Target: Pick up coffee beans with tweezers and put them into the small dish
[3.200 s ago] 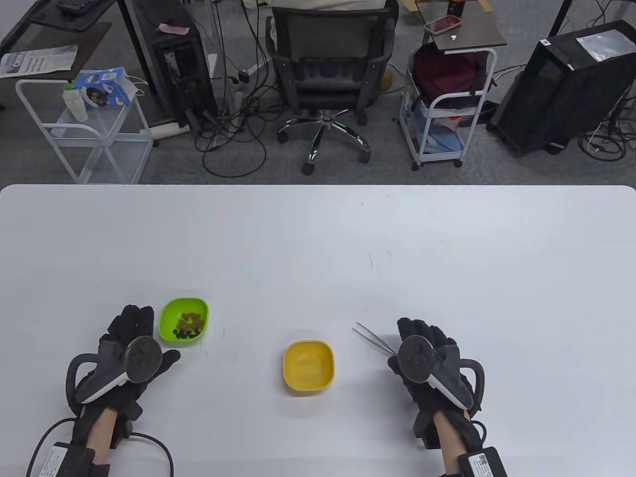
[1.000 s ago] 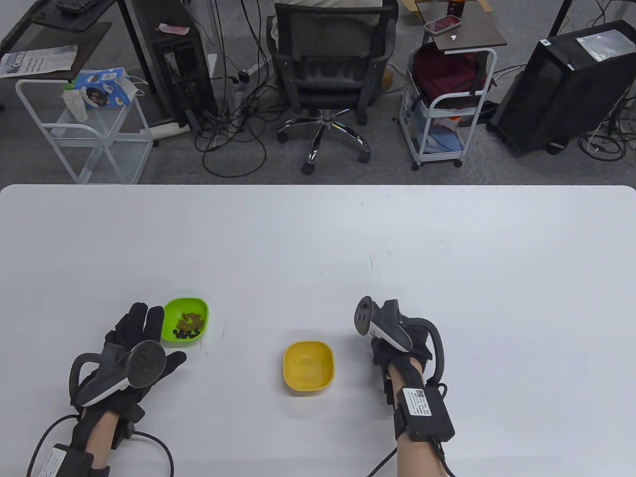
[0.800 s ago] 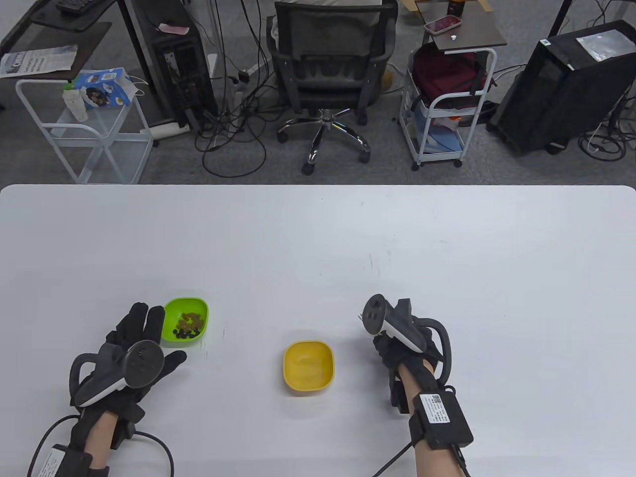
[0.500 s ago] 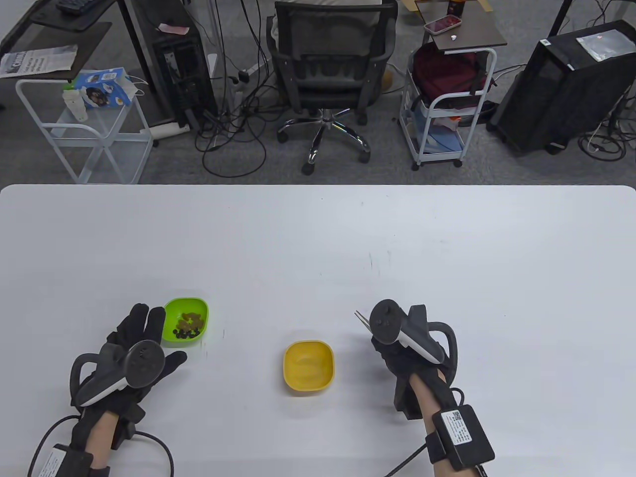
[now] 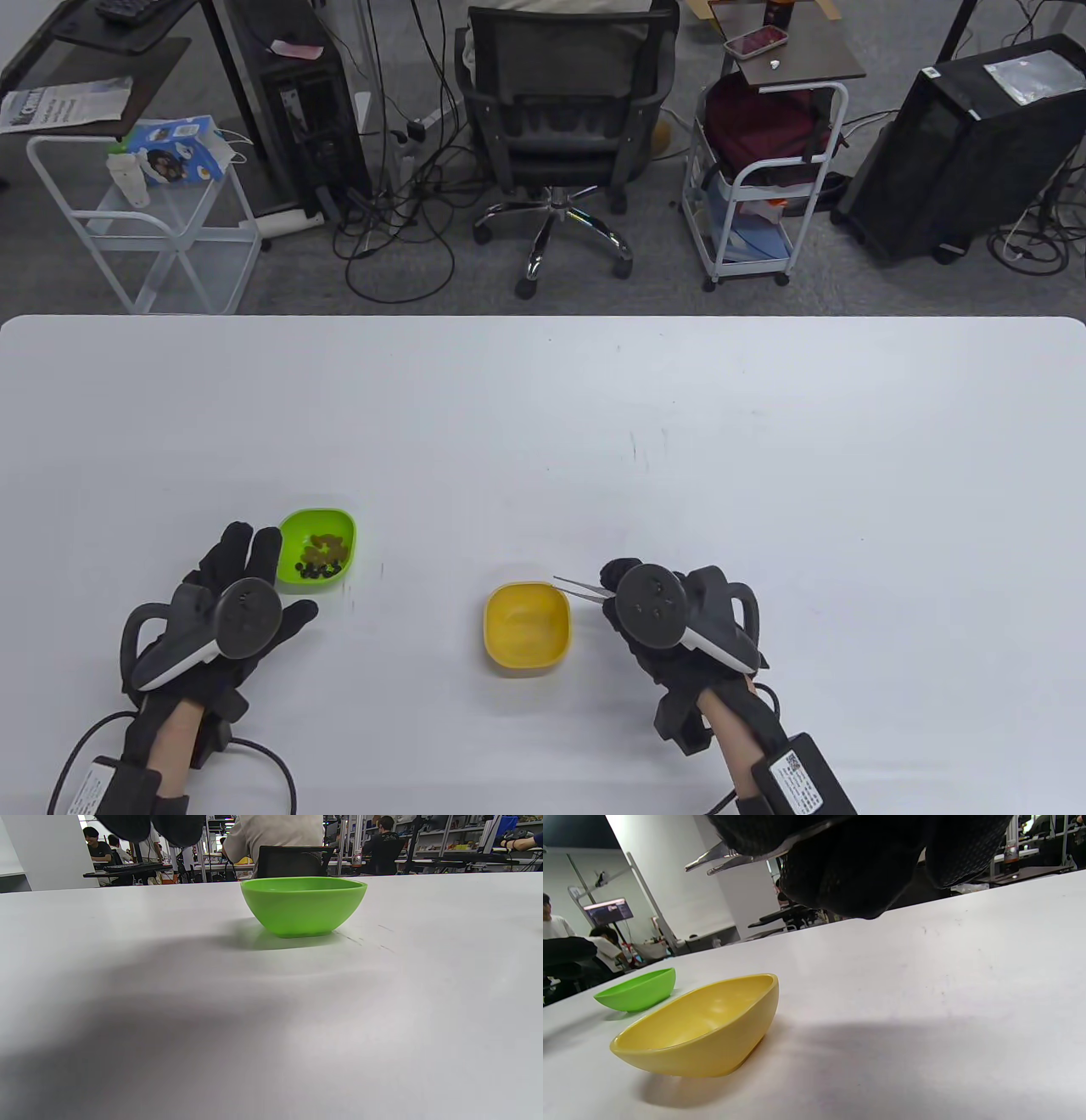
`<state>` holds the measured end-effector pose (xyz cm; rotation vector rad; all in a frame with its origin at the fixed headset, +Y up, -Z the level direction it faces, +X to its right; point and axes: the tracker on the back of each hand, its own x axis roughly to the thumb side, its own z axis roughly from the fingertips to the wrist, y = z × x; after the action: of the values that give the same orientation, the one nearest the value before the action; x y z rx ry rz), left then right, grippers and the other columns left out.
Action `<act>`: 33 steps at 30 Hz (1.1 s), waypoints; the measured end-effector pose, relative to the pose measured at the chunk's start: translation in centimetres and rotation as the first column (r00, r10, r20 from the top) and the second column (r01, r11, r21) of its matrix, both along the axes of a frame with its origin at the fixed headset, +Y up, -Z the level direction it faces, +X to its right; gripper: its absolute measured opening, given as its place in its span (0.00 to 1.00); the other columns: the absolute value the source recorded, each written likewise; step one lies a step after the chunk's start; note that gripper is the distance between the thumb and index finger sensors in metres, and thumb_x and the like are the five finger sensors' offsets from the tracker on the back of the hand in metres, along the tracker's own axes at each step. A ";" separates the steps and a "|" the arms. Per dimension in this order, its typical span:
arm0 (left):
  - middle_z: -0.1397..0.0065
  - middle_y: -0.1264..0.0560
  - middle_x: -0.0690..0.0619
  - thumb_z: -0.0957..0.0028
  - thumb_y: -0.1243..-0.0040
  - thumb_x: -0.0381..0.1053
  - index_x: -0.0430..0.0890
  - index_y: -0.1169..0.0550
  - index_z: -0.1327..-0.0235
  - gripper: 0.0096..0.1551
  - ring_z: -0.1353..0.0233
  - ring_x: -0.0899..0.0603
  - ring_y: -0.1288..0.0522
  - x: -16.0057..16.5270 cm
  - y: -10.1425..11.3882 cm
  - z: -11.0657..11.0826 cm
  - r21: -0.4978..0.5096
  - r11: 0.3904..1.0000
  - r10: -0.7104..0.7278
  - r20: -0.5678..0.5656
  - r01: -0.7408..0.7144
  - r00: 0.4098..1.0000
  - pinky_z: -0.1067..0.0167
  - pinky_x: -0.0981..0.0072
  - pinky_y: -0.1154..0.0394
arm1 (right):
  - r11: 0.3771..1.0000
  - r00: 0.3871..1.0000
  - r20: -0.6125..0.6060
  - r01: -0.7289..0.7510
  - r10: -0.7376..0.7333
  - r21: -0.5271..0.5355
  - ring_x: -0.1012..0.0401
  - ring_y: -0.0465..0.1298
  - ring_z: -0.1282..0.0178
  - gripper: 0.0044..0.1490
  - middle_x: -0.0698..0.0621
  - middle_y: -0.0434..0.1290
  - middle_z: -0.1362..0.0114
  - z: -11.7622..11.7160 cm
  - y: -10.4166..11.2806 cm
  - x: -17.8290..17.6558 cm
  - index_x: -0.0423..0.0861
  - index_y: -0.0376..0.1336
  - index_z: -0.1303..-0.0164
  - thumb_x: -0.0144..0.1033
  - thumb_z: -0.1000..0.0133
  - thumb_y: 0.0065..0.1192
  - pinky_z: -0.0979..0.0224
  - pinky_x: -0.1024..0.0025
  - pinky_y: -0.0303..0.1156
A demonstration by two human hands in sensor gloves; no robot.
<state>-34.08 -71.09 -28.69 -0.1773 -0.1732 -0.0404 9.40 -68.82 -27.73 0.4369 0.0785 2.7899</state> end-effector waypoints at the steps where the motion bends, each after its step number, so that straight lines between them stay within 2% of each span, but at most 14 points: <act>1: 0.10 0.55 0.22 0.43 0.62 0.69 0.32 0.54 0.10 0.59 0.15 0.18 0.41 0.0 0.0 0.0 0.000 1.000 0.000 -0.002 0.000 1.000 0.25 0.24 0.39 | 1.000 1.000 -0.001 -0.002 0.002 -0.005 0.55 0.80 0.47 0.31 0.50 0.76 0.40 0.1 -0.3 0.0 0.46 0.54 0.31 0.39 0.45 0.51 0.22 0.39 0.67; 11: 0.10 0.53 0.23 0.44 0.61 0.69 0.31 0.54 0.11 0.60 0.15 0.19 0.40 -0.1 -0.1 0.1 -0.006 1.000 0.008 -0.015 -0.008 1.000 0.25 0.24 0.37 | 0.993 0.993 -0.019 -0.113 0.113 -0.022 0.55 0.80 0.47 0.31 0.50 0.76 0.40 0.6 -1.3 -0.3 0.46 0.54 0.31 0.40 0.45 0.51 0.22 0.39 0.66; 19: 0.09 0.51 0.27 0.43 0.61 0.68 0.31 0.52 0.11 0.58 0.14 0.21 0.39 0.1 0.1 -0.2 -0.008 0.999 0.038 -0.023 -0.039 0.999 0.24 0.26 0.37 | 0.992 0.993 -0.018 -0.119 0.119 -0.033 0.55 0.80 0.47 0.32 0.50 0.76 0.40 0.6 -1.3 -0.1 0.46 0.54 0.31 0.40 0.45 0.52 0.22 0.39 0.66; 23: 0.09 0.52 0.27 0.44 0.59 0.68 0.30 0.54 0.11 0.60 0.14 0.22 0.39 0.1 -0.2 -1.6 -0.057 0.996 0.069 -0.025 -0.071 0.997 0.24 0.27 0.37 | 0.992 0.993 -0.018 -0.115 0.114 -0.045 0.55 0.80 0.47 0.31 0.50 0.76 0.40 0.6 -1.6 -0.1 0.46 0.54 0.31 0.40 0.45 0.52 0.22 0.39 0.66; 25: 0.09 0.53 0.26 0.45 0.58 0.69 0.29 0.56 0.12 0.62 0.14 0.22 0.40 0.0 -0.4 -2.4 -0.056 0.990 0.126 -0.053 -0.129 0.991 0.24 0.27 0.38 | 0.989 0.991 -0.021 -0.137 0.136 -0.049 0.55 0.80 0.47 0.31 0.50 0.76 0.40 0.6 -1.9 -0.2 0.46 0.54 0.31 0.40 0.45 0.51 0.22 0.39 0.66; 27: 0.09 0.55 0.25 0.46 0.57 0.70 0.29 0.57 0.12 0.64 0.14 0.21 0.41 -0.1 -0.7 -3.5 -0.097 0.980 0.167 -0.065 -0.173 0.984 0.24 0.26 0.38 | 0.987 0.988 -0.026 -0.155 0.153 -0.049 0.55 0.80 0.47 0.31 0.50 0.76 0.40 0.6 -2.1 -0.3 0.46 0.54 0.31 0.40 0.45 0.51 0.22 0.39 0.66; 33: 0.08 0.58 0.30 0.57 0.48 0.75 0.32 0.58 0.12 0.74 0.12 0.23 0.43 0.1 0.1 -6.3 -0.189 0.979 0.072 -0.025 -0.076 0.997 0.22 0.28 0.39 | 0.988 0.989 -0.026 -0.148 0.147 -0.053 0.55 0.80 0.47 0.31 0.50 0.76 0.40 0.6 -2.1 -0.3 0.46 0.54 0.31 0.40 0.45 0.51 0.22 0.39 0.66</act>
<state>-33.99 -71.01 -34.94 -0.3615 -0.1653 0.0523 9.14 -70.88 -27.14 0.4657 0.2002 2.9195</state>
